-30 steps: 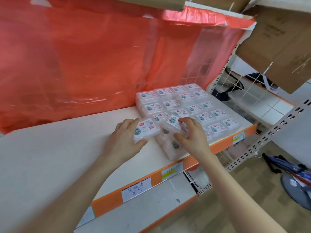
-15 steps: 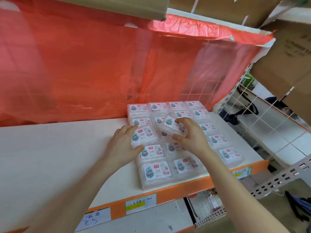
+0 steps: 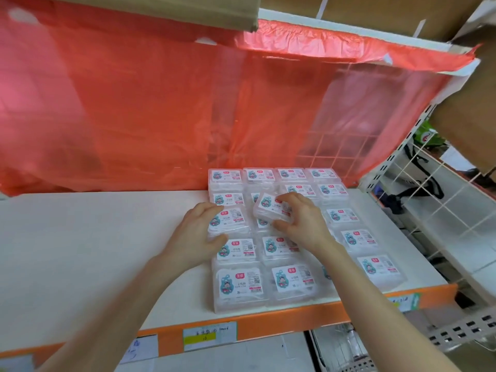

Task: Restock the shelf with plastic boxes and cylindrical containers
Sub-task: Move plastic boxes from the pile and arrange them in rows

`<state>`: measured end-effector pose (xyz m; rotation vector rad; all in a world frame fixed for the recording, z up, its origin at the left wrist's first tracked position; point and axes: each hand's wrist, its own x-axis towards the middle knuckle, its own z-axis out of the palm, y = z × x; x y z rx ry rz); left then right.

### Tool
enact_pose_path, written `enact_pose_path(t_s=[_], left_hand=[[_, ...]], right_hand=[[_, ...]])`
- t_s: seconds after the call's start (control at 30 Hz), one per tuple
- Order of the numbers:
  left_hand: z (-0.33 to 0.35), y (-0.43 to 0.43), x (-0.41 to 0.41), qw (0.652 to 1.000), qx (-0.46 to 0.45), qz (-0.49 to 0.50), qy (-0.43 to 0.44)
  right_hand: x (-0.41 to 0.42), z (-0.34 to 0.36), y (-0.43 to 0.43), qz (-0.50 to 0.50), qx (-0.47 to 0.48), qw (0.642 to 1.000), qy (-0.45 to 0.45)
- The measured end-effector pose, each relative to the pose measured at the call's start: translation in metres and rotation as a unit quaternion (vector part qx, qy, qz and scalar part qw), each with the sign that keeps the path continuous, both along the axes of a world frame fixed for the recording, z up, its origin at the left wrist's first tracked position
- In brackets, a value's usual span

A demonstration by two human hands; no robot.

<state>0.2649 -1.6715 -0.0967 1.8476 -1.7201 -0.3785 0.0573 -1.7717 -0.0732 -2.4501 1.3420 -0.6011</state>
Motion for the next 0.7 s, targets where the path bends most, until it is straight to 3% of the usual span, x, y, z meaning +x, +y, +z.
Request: enact_pose_path(t_s=[0.7], left_hand=[[0.0, -0.011, 0.01, 0.998, -0.015, -0.065, -0.012]], right_hand=[[0.009, -0.003, 0.0, -0.002, 0.039, 0.998, 0.042]])
